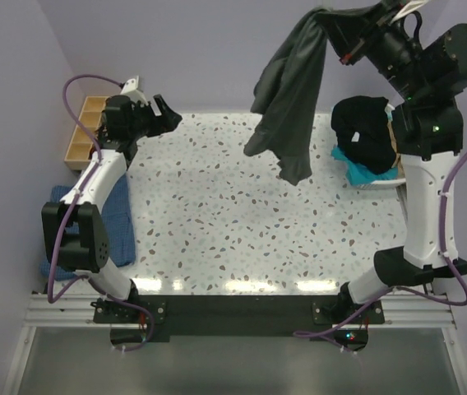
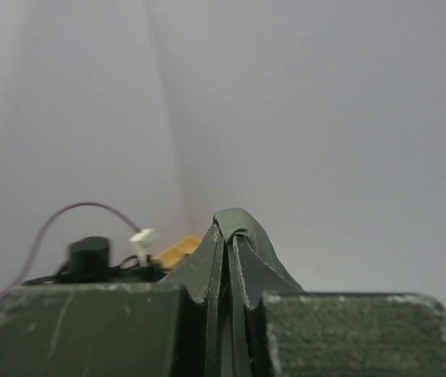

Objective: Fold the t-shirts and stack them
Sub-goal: Move the tshirt to the center of the board

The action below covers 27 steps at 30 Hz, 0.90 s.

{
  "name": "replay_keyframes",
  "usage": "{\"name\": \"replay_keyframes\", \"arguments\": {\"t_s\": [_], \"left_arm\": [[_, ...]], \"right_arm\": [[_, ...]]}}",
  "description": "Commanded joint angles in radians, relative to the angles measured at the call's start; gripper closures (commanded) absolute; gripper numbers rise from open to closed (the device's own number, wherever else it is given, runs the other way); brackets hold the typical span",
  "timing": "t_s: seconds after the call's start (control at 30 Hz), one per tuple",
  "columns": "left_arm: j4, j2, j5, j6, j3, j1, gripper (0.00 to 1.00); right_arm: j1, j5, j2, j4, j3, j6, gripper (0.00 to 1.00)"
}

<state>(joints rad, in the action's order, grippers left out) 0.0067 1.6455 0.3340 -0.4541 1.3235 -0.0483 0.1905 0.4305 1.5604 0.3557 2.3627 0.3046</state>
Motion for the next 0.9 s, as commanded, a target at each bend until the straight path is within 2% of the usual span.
{"name": "replay_keyframes", "arguments": {"t_s": [0.0,0.17,0.33,0.43,0.53,0.6,0.7,0.87], "left_arm": [[0.042,-0.05,-0.098,-0.027,-0.038,-0.004,0.15],[0.055,-0.153,-0.222,-0.05,-0.098,0.014,0.13],[0.039,-0.228,-0.253,-0.047,-0.133,0.03,0.12],[0.009,-0.243,-0.26,-0.025,-0.124,0.036,0.12],[-0.004,-0.245,-0.254,-0.011,-0.124,0.038,0.11],[-0.005,-0.237,-0.244,-0.009,-0.129,0.038,0.11],[-0.005,-0.221,-0.196,-0.009,-0.138,0.036,0.14],[0.03,-0.159,-0.06,-0.015,-0.153,0.015,0.16]], "right_arm": [[0.079,0.355,0.018,-0.225,-0.17,0.238,1.0],[0.239,0.333,0.078,-0.192,-0.319,0.185,1.0],[0.397,0.304,0.214,-0.072,-0.275,0.098,1.0],[0.402,0.2,0.246,-0.016,-0.264,0.056,1.0],[0.395,0.003,0.337,0.132,-0.183,-0.051,1.0],[0.38,-0.142,0.4,0.166,-0.168,-0.102,1.0],[0.343,-0.243,0.472,0.198,-0.146,-0.131,1.0],[0.294,-0.426,0.438,0.169,-0.287,-0.157,1.0]]}}
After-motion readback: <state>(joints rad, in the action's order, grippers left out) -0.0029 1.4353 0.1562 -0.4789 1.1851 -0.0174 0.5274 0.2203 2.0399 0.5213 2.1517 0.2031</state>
